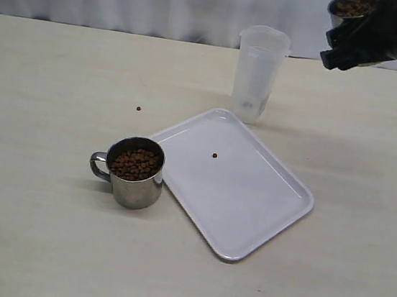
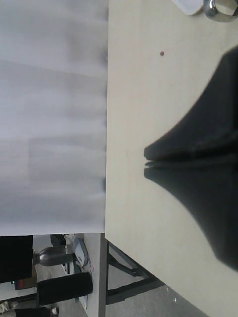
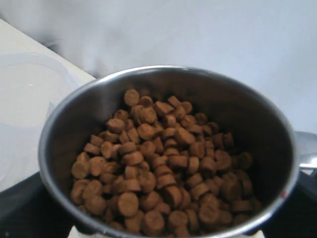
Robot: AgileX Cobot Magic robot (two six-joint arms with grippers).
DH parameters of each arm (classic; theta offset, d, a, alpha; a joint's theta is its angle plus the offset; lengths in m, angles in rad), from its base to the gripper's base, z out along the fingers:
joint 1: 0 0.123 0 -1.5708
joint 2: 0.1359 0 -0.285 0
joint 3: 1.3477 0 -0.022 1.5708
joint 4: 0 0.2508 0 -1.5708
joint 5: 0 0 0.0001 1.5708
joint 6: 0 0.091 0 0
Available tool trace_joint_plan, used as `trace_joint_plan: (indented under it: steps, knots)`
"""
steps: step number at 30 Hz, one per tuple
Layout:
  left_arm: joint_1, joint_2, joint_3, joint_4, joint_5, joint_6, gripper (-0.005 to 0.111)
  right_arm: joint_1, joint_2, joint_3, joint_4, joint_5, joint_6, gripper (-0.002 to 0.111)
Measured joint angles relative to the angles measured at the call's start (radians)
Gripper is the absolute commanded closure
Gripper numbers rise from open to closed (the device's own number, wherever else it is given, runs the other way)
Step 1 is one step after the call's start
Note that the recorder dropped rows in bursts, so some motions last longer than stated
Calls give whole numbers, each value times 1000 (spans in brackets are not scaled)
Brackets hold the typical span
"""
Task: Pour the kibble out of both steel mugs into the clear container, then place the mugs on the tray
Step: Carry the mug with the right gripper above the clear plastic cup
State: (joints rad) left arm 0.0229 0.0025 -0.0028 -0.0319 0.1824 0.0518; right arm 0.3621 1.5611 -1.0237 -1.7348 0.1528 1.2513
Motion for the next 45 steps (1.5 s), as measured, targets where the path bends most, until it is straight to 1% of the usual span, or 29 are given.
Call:
trace_joint_plan:
  steps: [5,12,29,31,39,45]
  knots:
    - [0,0,0,0,0,0,107,0,77,-105,0,0,-7,104]
    - [0,0,0,0,0,0,107,0,144,-185,0,0,-75,104]
    - [0,0,0,0,0,0,107,0,177,-218,0,0,-111,104]
    - [0,0,0,0,0,0,107,0,177,-218,0,0,-145,104]
    - [0,0,0,0,0,0,107,0,219,-228,0,-31,-404,104]
    - [0,0,0,0,0,0,107,0,254,-285,0,-60,-441,104]
